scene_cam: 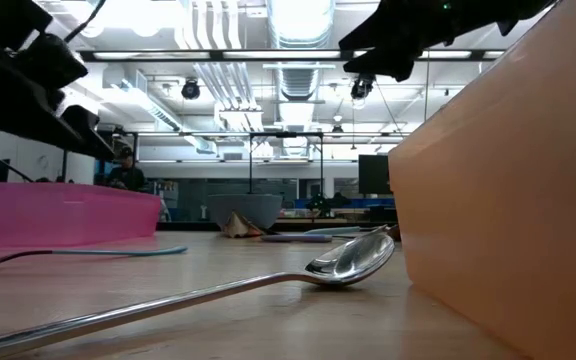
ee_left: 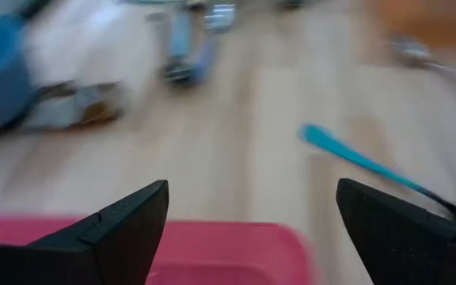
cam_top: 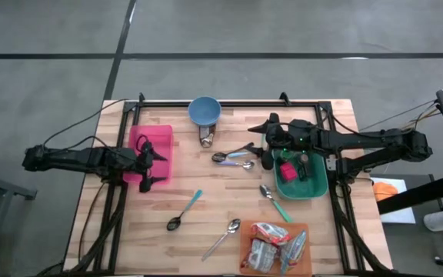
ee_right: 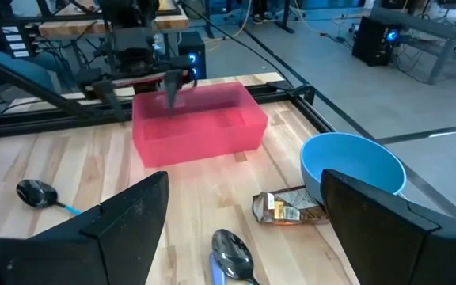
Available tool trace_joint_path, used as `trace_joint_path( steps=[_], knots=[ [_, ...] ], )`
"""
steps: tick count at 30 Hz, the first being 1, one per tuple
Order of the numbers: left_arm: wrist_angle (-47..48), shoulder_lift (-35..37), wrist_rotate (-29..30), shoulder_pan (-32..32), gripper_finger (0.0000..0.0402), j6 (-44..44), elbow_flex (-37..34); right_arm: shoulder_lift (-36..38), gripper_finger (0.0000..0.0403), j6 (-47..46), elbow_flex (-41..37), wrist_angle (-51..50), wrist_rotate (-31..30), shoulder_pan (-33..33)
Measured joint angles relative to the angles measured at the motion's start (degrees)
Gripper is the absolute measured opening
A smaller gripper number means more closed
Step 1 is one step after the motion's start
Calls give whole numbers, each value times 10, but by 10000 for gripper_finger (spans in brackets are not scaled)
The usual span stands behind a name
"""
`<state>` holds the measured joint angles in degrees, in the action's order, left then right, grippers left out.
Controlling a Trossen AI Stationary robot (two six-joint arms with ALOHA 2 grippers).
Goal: Pick & Place Food Item
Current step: Put the orange seasoning pack into the green bin
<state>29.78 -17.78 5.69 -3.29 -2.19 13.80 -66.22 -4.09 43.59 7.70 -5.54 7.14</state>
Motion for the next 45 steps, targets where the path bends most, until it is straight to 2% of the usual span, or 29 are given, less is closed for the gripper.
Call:
trace_joint_path(
  steps=[3,28,31,33,36,38,40,41,43,45],
  knots=[
    [-8,2,-38,0,368,12,0,0,327,0,0,0,0,0],
    [-14,0,-27,0,368,-2,0,0,327,0,0,-2,0,0],
    [-52,0,-13,0,368,-65,-9,0,327,0,0,-2,0,0],
    [-155,-1,10,0,368,-165,-30,0,327,0,0,-2,0,0],
    [-329,-4,91,0,368,-412,-62,0,327,0,0,-1,0,0],
    [-372,-5,172,0,368,-499,-77,0,327,0,0,-2,0,0],
    [-378,-4,229,5,368,-534,-75,0,327,0,0,-2,0,0],
    [-364,-3,223,8,368,-528,-65,0,327,0,0,-2,0,0],
    [-316,-10,165,9,368,-504,-39,0,327,0,0,-2,0,0],
    [-275,-35,151,9,368,-520,-12,0,327,0,0,-2,0,0]
  ],
)
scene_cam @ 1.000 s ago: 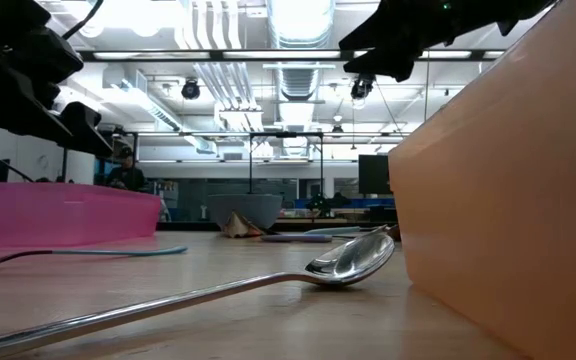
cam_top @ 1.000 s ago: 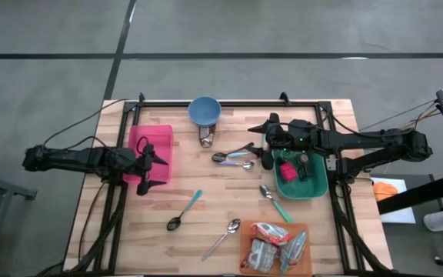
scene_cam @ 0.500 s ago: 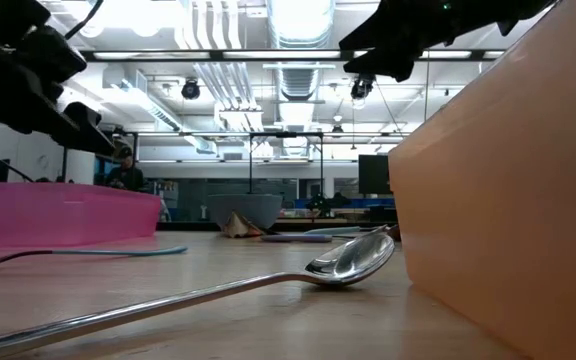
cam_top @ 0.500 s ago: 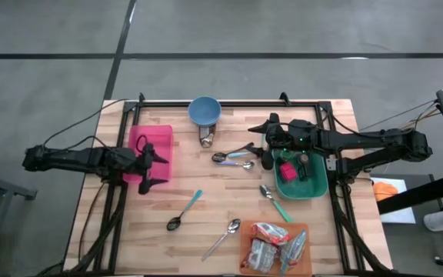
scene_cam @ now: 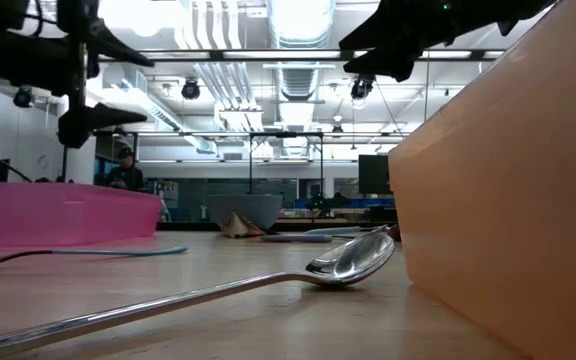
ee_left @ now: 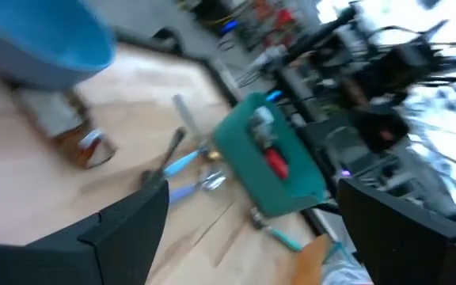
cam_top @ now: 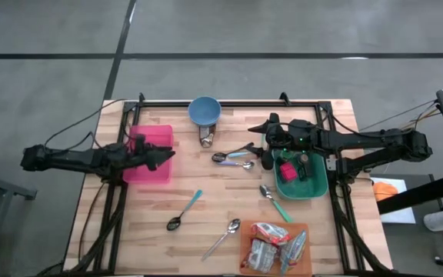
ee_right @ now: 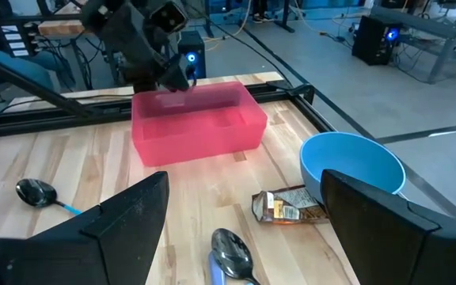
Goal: Pick & Place Food Item
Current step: Put the orange seasoning pack into the green bin
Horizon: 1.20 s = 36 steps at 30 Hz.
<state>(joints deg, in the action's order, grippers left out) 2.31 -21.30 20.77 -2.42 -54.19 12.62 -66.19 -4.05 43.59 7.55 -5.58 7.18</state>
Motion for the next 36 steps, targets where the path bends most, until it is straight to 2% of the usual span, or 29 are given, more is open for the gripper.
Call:
trace_joint_path(
  steps=[4,7,12,21,25,30,33,36],
  knots=[
    [62,-75,3,1,368,-28,69,0,327,0,0,0,0,0],
    [118,-160,4,9,368,-39,131,0,327,0,0,0,0,0],
    [225,-307,-7,43,368,-134,242,0,327,0,0,0,0,0],
    [234,-510,-42,92,368,-54,384,0,327,0,0,0,0,0],
    [263,-567,-50,113,368,-68,419,0,327,0,0,0,0,0],
    [261,-620,-92,160,368,-107,426,0,327,0,0,0,0,0],
    [240,-659,-93,191,368,-132,424,0,327,0,0,0,0,0],
    [200,-700,-103,213,368,-111,428,0,327,0,0,0,0,0]
  ],
)
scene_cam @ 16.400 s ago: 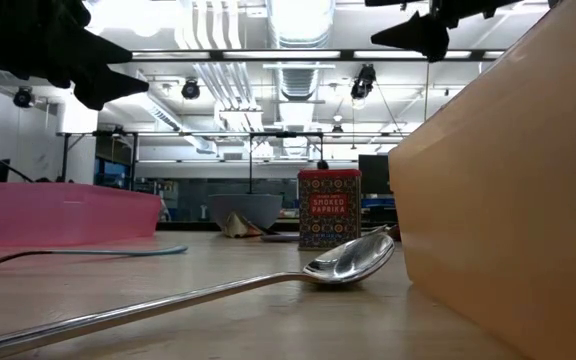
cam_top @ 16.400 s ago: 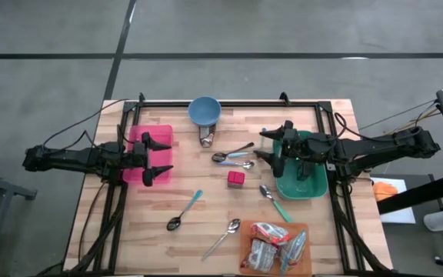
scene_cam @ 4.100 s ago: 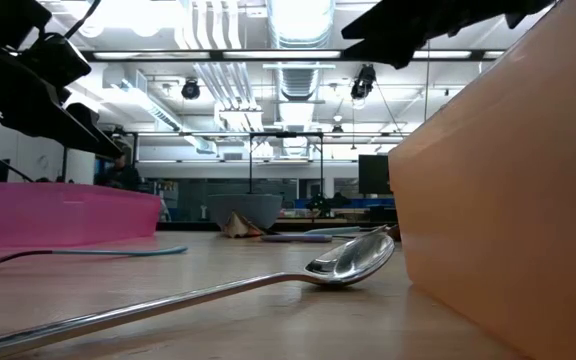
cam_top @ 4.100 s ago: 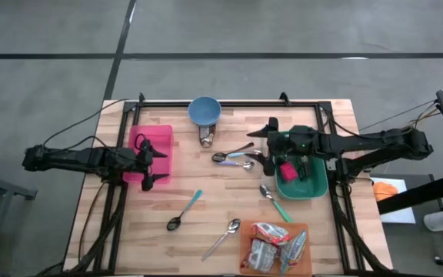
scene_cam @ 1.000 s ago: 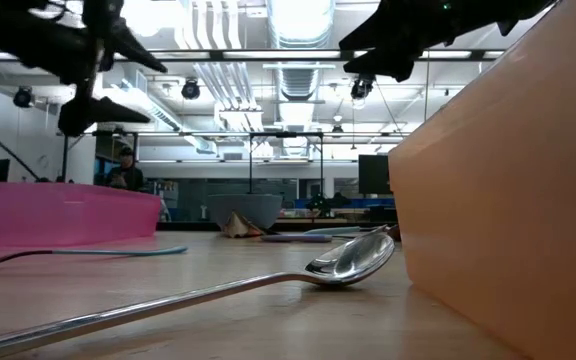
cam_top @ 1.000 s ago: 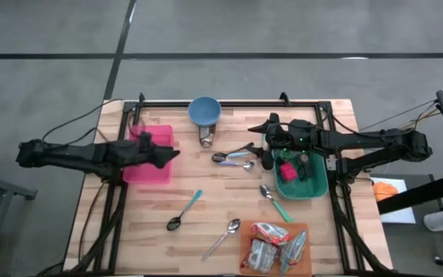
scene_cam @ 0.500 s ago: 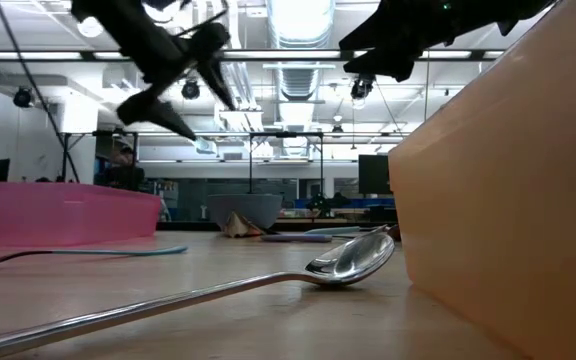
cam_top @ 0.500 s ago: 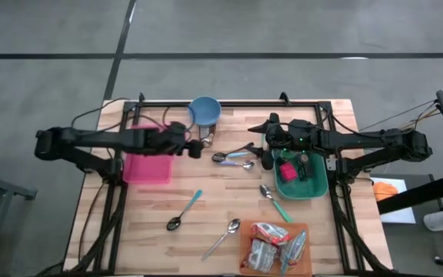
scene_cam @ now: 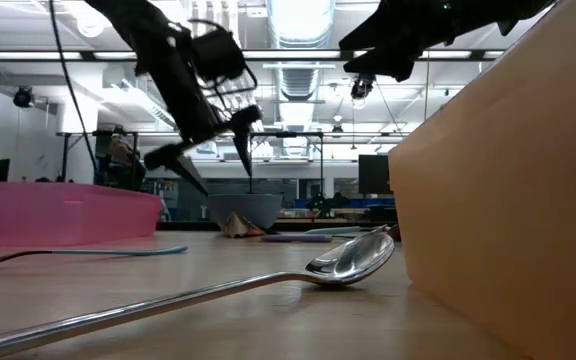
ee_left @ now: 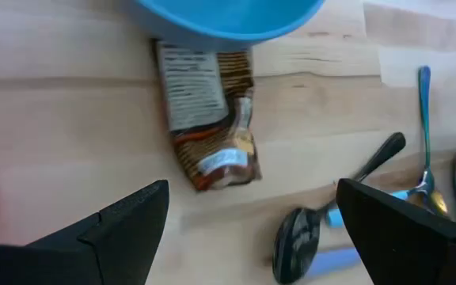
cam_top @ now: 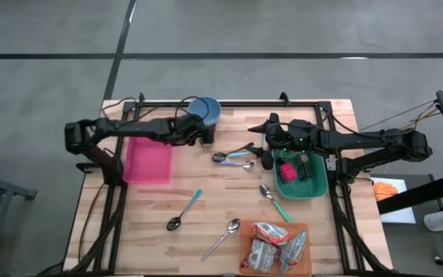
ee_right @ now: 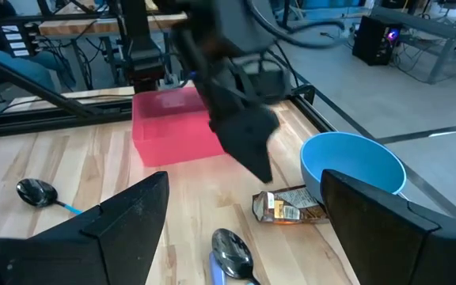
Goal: Pick & Place Food Item
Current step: Put the orange seasoning pack into the green bin
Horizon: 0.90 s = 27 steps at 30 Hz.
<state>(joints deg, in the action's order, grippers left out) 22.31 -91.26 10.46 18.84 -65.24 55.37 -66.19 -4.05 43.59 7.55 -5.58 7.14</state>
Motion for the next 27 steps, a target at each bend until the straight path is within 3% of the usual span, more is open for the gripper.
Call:
trace_joint_path(
  steps=[11,27],
  knots=[
    [-28,-107,-15,15,368,28,47,0,327,0,0,0,0,0],
    [-55,-153,4,34,368,22,44,0,327,0,0,1,0,0]
  ],
)
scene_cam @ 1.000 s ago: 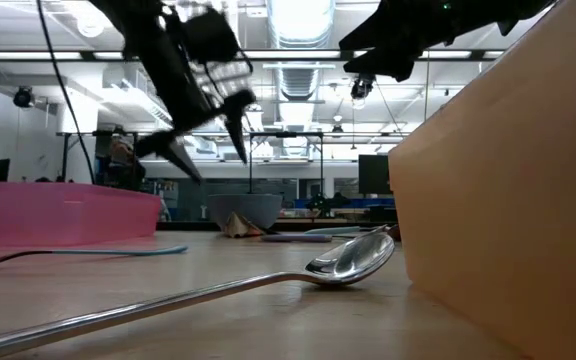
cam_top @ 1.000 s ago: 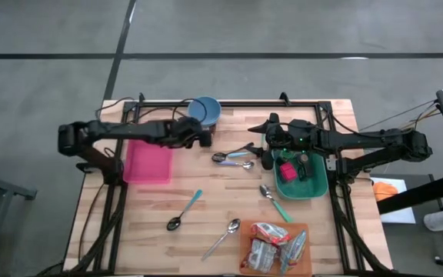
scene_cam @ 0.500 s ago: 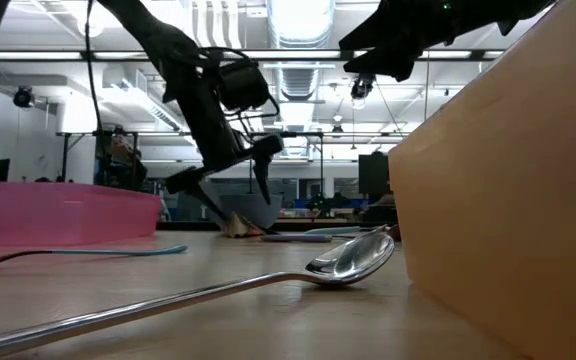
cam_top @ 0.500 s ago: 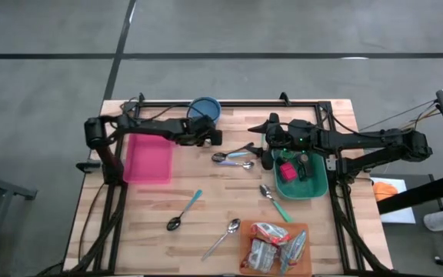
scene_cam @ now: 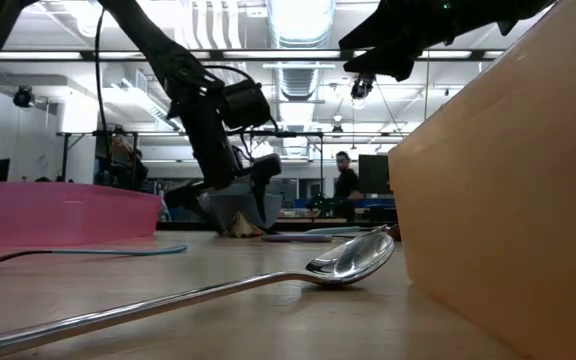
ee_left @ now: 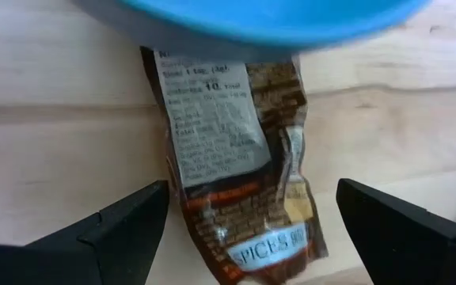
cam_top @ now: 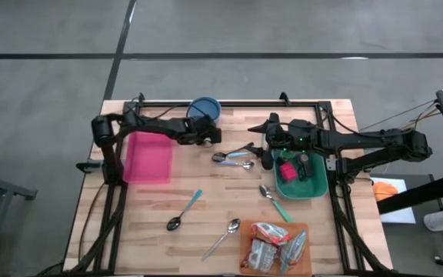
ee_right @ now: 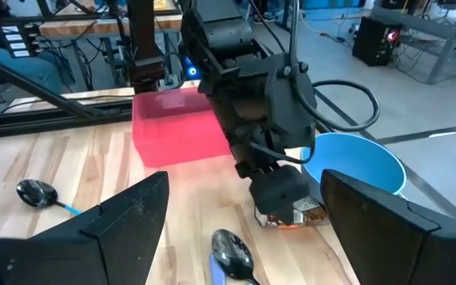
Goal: Pick & Place Food Item
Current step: Put the orange seasoning pack into the green bin
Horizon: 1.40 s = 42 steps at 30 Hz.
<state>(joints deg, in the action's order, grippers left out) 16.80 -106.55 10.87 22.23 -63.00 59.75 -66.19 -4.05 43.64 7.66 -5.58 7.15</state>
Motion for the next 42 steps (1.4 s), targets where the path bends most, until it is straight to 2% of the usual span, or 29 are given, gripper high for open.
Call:
trace_joint_path(
  steps=[7,17,24,30,39,42],
  knots=[
    [-1,-7,0,1,357,2,1,0,327,0,0,0,0,0],
    [3,-9,-4,1,232,2,0,0,327,0,0,-1,0,0],
    [29,-9,-42,1,174,8,1,0,327,0,0,-1,0,0],
    [88,-2,-81,-20,160,19,2,0,327,0,0,-1,0,0],
    [140,30,-90,-85,159,29,-3,0,327,0,0,-1,0,0],
    [148,43,-70,-118,159,30,-3,0,327,0,0,-1,0,0]
  ],
)
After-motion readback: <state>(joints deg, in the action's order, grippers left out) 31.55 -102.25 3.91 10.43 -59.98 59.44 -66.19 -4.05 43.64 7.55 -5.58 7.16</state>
